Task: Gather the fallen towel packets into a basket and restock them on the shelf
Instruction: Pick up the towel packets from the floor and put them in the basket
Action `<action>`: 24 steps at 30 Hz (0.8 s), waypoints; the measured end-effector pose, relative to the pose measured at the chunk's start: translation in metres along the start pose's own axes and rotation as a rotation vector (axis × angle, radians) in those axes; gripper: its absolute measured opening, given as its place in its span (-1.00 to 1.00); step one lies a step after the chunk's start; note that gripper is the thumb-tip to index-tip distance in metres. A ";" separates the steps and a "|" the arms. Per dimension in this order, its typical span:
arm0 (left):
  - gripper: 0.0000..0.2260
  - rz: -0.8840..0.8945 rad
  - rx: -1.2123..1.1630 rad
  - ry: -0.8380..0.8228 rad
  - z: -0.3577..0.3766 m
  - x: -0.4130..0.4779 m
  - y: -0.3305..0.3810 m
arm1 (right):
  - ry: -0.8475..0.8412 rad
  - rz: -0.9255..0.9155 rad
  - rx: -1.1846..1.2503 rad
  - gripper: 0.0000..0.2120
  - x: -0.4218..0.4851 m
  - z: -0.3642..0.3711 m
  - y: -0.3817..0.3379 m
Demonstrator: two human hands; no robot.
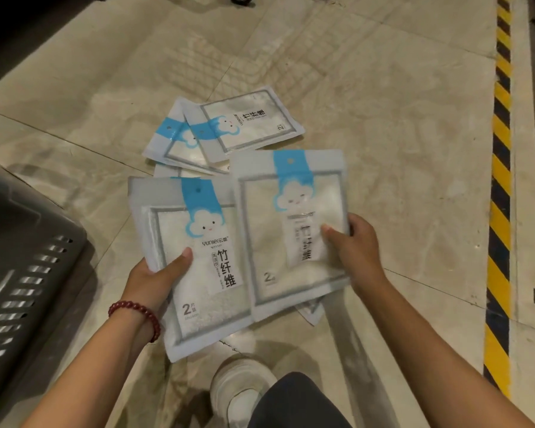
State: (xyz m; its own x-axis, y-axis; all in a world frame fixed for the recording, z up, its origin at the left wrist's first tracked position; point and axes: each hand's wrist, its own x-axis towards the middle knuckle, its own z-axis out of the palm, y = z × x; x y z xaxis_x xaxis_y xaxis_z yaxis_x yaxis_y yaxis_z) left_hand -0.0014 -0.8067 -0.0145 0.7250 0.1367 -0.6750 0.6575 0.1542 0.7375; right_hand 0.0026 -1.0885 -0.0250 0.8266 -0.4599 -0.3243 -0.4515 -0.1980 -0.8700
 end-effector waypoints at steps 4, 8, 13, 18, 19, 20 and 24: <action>-0.50 -0.026 -0.027 -0.066 0.004 -0.008 -0.002 | -0.128 -0.087 -0.103 -0.90 -0.034 0.058 -0.012; -0.50 -0.010 -0.018 -0.051 0.003 -0.010 -0.001 | -0.284 -0.092 -0.078 -0.90 -0.057 0.096 -0.012; -0.69 -0.014 -0.025 -0.011 -0.004 -0.003 0.002 | -0.207 -0.104 -0.149 -0.76 -0.024 0.079 0.001; -0.81 0.012 -0.032 0.069 -0.011 0.002 0.005 | -0.136 -0.026 -0.899 -0.12 0.034 0.028 0.035; -0.81 0.014 -0.034 0.080 -0.012 0.002 0.005 | -0.186 0.013 -1.003 -0.05 0.038 0.022 0.041; -0.81 0.019 -0.040 0.088 -0.012 0.003 0.006 | -0.222 0.042 -1.054 -0.03 0.038 0.020 0.047; -0.82 0.068 -0.070 0.111 -0.009 0.004 0.009 | -0.080 -0.118 -1.218 -0.36 0.031 0.031 0.053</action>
State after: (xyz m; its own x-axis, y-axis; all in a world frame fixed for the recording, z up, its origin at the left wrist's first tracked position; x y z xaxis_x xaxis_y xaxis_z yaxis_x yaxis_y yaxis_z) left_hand 0.0057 -0.7963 -0.0112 0.7380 0.2557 -0.6244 0.5886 0.2085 0.7811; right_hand 0.0147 -1.0867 -0.0931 0.8825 -0.3388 -0.3263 -0.3565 -0.9343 0.0059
